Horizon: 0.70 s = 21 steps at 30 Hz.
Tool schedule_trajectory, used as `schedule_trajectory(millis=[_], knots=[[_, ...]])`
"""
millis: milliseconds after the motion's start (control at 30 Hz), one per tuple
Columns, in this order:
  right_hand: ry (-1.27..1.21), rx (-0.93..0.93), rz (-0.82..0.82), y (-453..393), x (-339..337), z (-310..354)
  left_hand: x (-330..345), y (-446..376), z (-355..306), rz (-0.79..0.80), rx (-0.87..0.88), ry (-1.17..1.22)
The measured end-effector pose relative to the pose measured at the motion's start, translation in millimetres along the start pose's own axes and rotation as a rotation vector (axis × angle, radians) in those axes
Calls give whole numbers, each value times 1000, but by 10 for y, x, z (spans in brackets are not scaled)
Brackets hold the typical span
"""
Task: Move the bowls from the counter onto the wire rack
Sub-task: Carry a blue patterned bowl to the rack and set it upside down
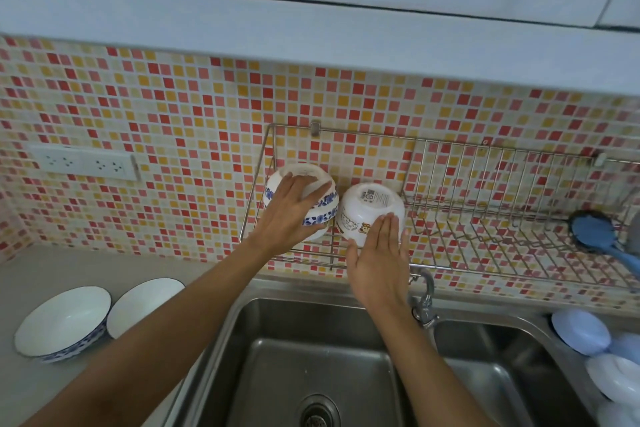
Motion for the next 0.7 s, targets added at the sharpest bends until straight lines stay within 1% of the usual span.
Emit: schedule_trajectory(millis=[233,467,700], knots=[[7,2,13,13,2,5,139,17,140,113,-110,133],[28,9,27,11,-5,-1,279,-9,137,195,-89,114],[12,2,8,16,-24,0,304,18,161,216,-114,155]])
Point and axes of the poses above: each hand's wrist, its own y-axis away from the middle knuckle, its own x-axis out of the palm, z = x × y, the point moved 8 cm from there along -y, towards the middle knuckle, and after that the axes turned 7 degrees about -x, right-handed, at the moved point
